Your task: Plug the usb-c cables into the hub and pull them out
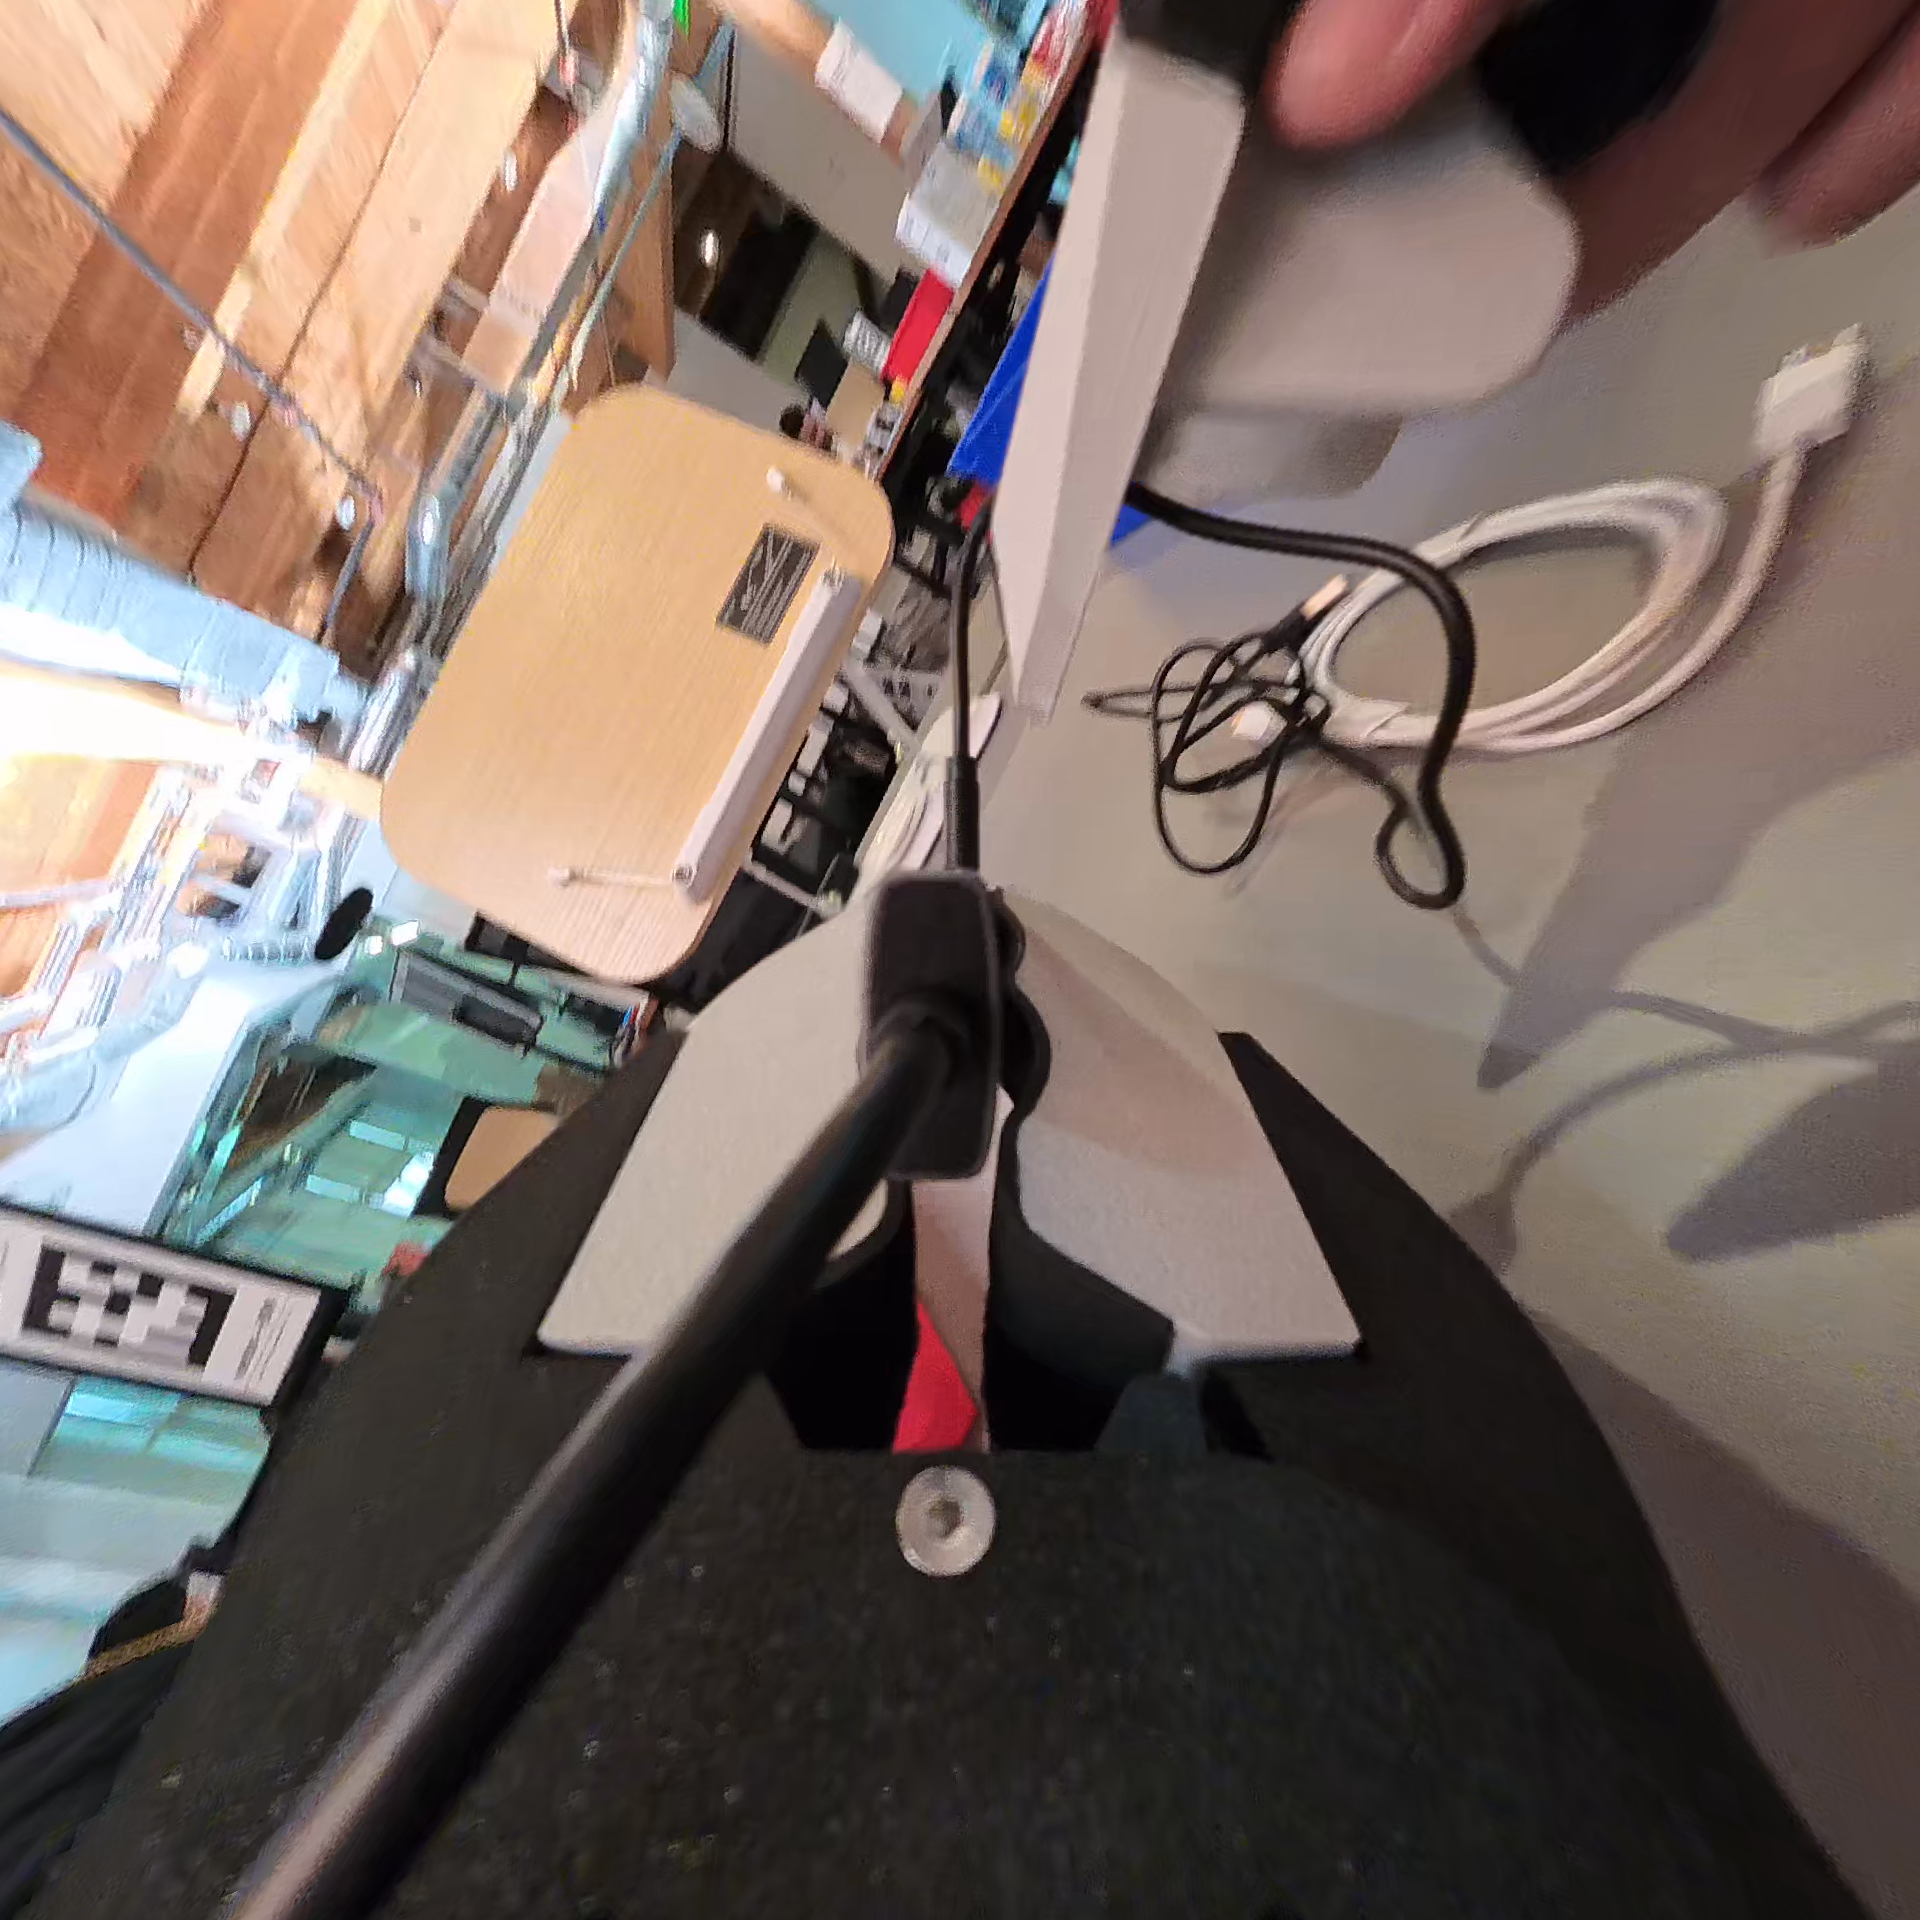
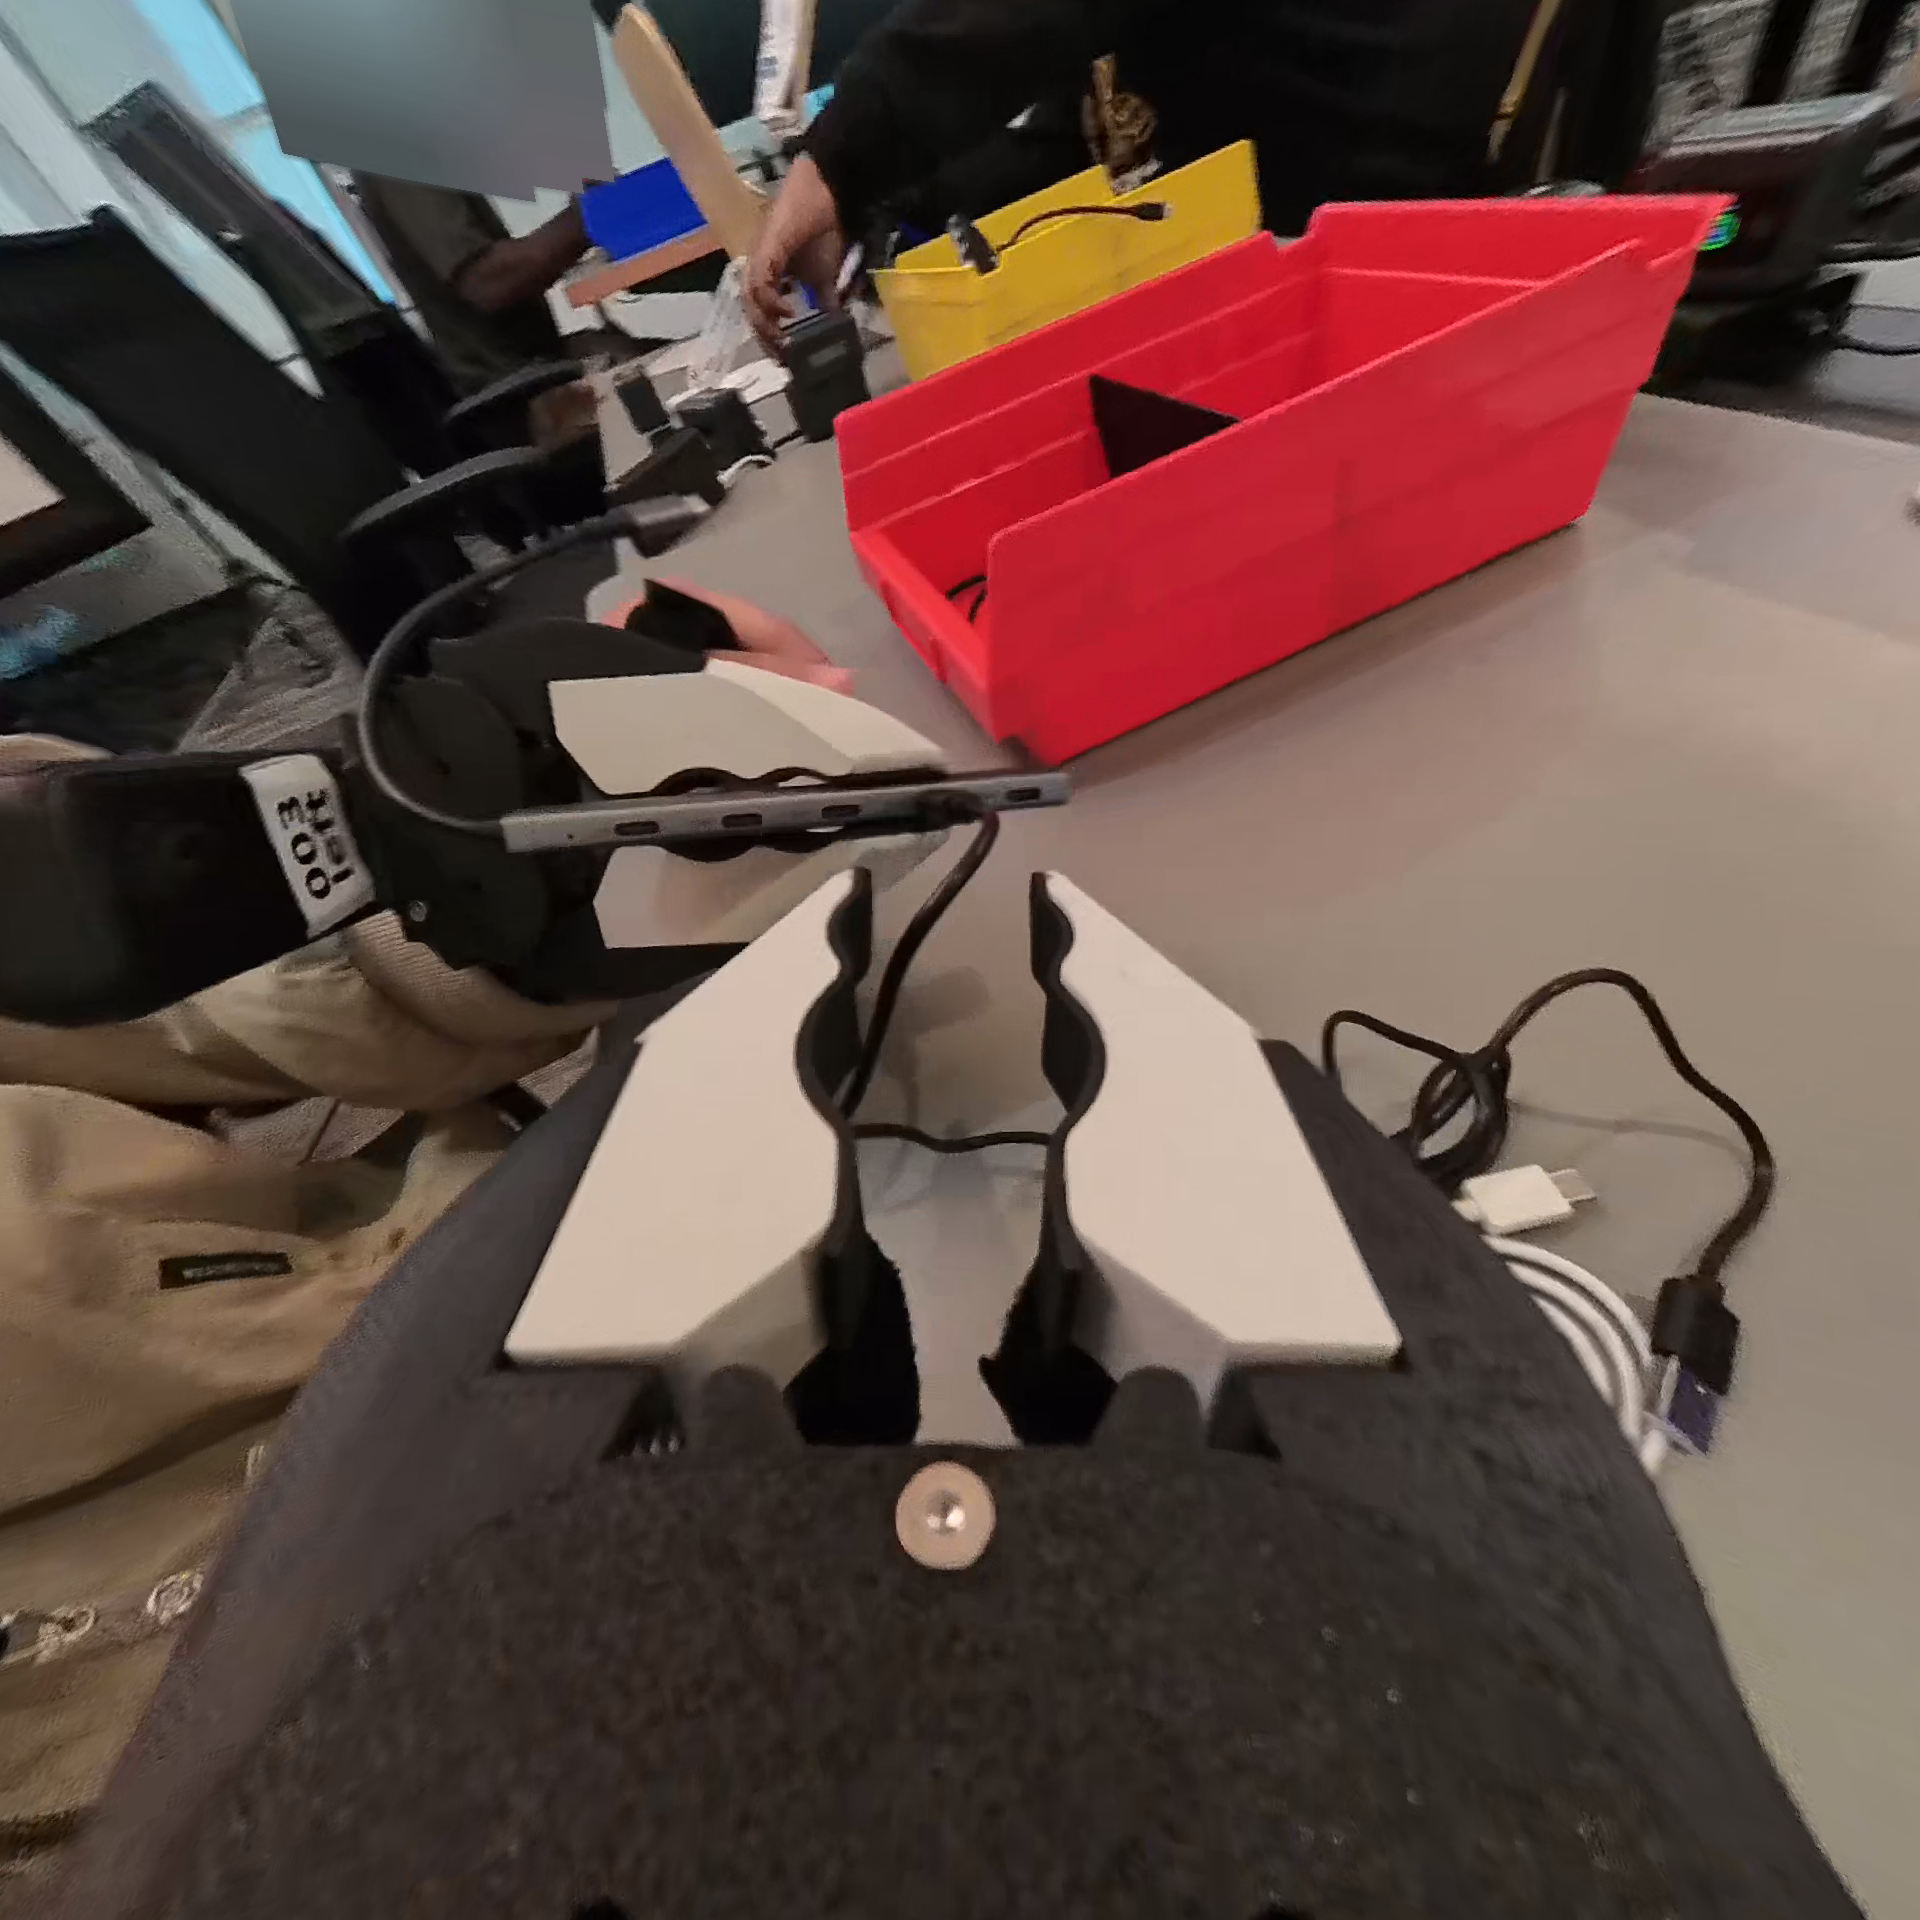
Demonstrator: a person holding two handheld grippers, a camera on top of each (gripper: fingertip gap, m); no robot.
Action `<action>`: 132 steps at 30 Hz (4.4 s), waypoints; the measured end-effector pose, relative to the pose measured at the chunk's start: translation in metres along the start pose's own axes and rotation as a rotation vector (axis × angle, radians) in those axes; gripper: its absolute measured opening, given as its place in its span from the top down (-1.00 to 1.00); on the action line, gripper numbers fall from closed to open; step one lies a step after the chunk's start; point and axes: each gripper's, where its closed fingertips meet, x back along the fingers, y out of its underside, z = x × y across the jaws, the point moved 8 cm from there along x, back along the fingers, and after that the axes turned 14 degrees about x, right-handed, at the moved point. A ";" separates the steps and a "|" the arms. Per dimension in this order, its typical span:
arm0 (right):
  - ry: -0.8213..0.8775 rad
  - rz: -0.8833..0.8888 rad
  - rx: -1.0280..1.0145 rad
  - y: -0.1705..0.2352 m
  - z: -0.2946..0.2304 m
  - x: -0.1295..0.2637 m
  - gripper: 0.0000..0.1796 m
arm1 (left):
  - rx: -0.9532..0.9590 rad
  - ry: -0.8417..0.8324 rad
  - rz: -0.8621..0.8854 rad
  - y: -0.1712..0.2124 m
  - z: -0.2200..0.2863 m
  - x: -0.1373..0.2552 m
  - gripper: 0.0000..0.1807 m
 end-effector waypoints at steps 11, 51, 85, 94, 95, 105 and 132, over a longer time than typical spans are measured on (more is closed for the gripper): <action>-0.053 0.002 0.050 -0.001 -0.005 -0.007 0.75 | -0.024 0.040 0.075 -0.007 0.006 0.005 0.89; -0.153 0.000 -0.040 -0.001 -0.002 -0.019 0.89 | 0.036 0.062 0.029 -0.007 0.003 0.004 0.89; -0.090 -0.588 0.320 0.081 -0.018 0.047 0.95 | 0.383 -0.140 -0.161 0.031 -0.056 -0.007 0.89; 0.243 -0.640 0.130 0.064 0.028 0.124 0.63 | 0.372 -0.128 -0.170 0.032 -0.055 -0.005 0.89; 0.313 -0.683 0.084 0.066 0.030 0.131 0.61 | 0.375 -0.128 -0.175 0.034 -0.055 -0.006 0.89; 0.741 -0.486 -0.286 0.087 -0.011 0.110 0.45 | 0.407 -0.116 -0.177 0.031 -0.053 -0.003 0.89; 0.355 -0.466 -0.043 0.080 0.046 0.078 0.79 | 0.375 -0.092 -0.197 0.031 -0.046 0.001 0.89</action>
